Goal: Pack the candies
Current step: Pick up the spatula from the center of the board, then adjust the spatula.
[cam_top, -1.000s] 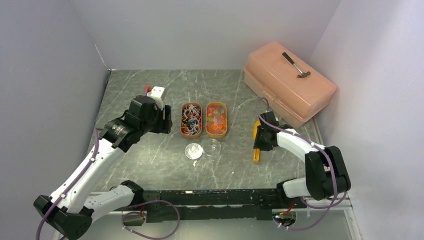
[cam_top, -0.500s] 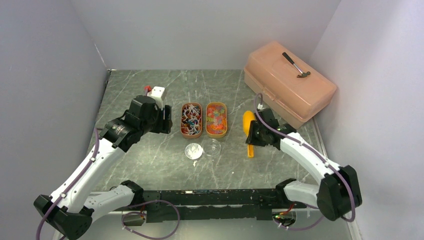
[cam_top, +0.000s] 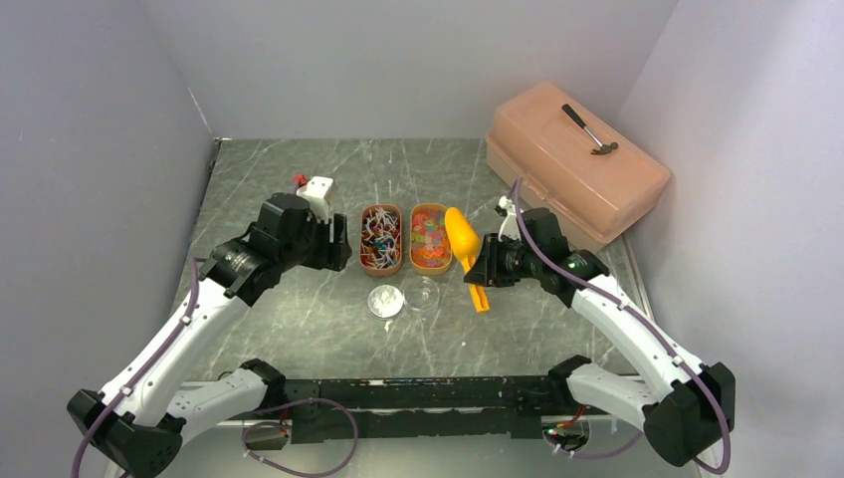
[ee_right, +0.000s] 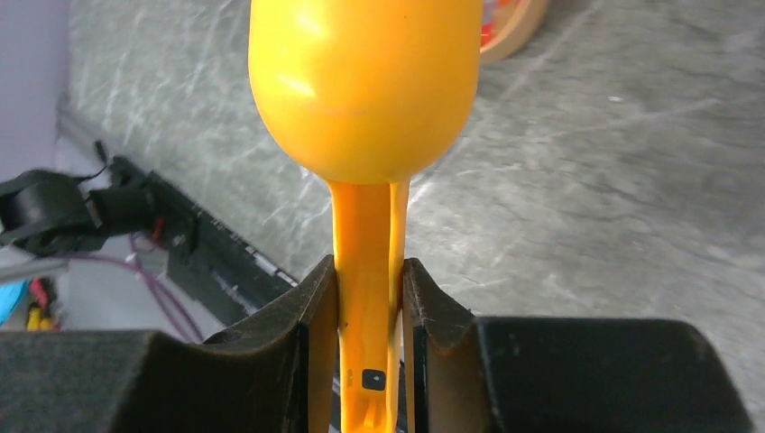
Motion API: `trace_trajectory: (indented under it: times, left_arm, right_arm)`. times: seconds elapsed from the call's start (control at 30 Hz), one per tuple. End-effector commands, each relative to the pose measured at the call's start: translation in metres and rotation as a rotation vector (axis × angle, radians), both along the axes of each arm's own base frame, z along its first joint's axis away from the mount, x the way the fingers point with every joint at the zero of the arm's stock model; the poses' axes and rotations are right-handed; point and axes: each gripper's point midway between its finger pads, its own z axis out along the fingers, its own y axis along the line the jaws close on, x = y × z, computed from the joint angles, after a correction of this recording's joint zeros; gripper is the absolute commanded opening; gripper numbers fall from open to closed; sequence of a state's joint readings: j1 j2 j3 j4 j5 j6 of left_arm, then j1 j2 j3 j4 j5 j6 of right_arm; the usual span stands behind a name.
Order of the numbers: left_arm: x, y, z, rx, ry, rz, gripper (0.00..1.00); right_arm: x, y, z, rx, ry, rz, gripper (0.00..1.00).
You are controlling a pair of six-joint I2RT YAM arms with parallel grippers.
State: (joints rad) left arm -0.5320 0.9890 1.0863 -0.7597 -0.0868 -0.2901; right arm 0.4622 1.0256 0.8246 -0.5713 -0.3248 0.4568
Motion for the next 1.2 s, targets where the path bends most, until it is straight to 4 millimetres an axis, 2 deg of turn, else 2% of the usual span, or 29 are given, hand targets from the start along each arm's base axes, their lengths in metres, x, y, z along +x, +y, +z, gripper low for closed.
trace_trajectory:
  times: [0.0, 0.27, 0.47, 0.87, 1.17]
  left_arm:
    - [-0.011, -0.032, 0.024, -0.161, -0.043, -0.138, 0.69]
    - [-0.035, -0.062, 0.032, -0.391, 0.024, -0.21, 0.69]
    - [-0.048, -0.077, 0.036, -0.546, 0.015, -0.268, 0.7]
    - [-0.052, -0.096, 0.052, -0.706, -0.118, -0.406, 0.73]
    - [-0.045, -0.114, 0.074, -0.858, -0.173, -0.483, 0.66]
  right_arm:
    - [-0.009, 0.035, 0.041, 0.171, -0.102, 0.191, 0.0]
    - [-0.03, 0.072, 0.069, 0.33, -0.143, 0.388, 0.0]
    - [-0.044, 0.087, 0.088, 0.47, -0.162, 0.489, 0.0]
    - [-0.076, 0.092, 0.11, 0.65, -0.124, 0.648, 0.0]
    - [-0.093, 0.089, 0.12, 0.73, -0.113, 0.701, 0.0]
